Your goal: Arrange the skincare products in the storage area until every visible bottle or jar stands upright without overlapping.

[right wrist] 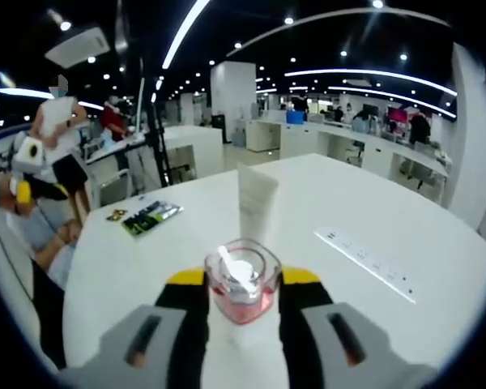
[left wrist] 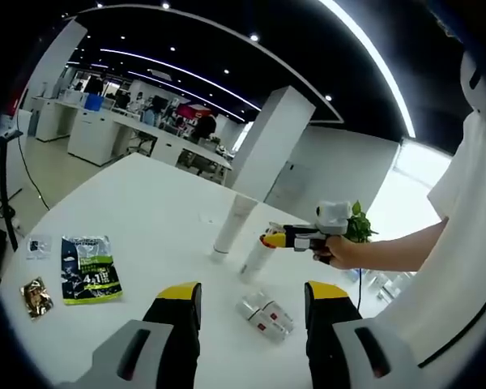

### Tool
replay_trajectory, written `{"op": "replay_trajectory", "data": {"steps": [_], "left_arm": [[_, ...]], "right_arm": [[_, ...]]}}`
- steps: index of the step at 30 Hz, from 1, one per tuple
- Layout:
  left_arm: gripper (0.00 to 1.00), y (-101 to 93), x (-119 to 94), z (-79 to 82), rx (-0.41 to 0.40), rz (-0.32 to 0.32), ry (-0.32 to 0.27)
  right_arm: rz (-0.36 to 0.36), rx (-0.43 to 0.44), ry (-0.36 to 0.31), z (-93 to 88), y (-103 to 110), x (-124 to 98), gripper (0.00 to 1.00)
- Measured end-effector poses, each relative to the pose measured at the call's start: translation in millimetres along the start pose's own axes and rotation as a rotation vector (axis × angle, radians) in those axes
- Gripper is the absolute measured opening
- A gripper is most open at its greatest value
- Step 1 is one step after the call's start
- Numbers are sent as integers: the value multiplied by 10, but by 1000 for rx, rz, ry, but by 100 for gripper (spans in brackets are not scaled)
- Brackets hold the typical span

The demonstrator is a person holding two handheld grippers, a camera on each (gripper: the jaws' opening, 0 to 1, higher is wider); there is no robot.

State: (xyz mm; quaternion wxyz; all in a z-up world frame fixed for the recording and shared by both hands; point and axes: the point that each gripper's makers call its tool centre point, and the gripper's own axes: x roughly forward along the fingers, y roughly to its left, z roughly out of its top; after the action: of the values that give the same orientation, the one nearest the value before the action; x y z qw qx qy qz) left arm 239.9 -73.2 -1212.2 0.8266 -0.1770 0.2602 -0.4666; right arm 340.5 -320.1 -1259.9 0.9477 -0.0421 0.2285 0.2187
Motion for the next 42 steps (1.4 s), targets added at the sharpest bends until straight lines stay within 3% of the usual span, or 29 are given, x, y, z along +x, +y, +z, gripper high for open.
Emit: {"op": "replay_trajectory", "data": {"steps": [6, 12, 16, 18, 27, 29, 33, 36, 42], "left_arm": [[52, 38, 4, 49, -1, -22, -12], [52, 60, 20, 105, -10, -47, -30], [52, 61, 13, 133, -9, -66, -32], [52, 63, -15, 135, 6, -69, -24], [52, 160, -184, 128, -30, -51, -34], [52, 161, -205, 139, -43, -55, -46], [52, 171, -211, 156, -104, -79, -87], [52, 177, -107, 109, -106, -117, -59], [52, 177, -6, 191, -105, -174, -52]], "right_arm": [[-16, -10, 32, 15, 27, 26, 31], [-31, -7, 65, -35, 32, 26, 41], [-27, 56, 106, -203, 48, 29, 47], [-40, 103, 162, -378, 25, 31, 48], [-91, 188, 188, -611, -46, 224, 47], [-108, 201, 185, -632, -62, 242, 47], [-214, 292, 148, -656, -118, 227, 51], [-269, 305, 178, -734, -108, 194, 53], [-323, 394, 182, -867, -40, 147, 59]]}}
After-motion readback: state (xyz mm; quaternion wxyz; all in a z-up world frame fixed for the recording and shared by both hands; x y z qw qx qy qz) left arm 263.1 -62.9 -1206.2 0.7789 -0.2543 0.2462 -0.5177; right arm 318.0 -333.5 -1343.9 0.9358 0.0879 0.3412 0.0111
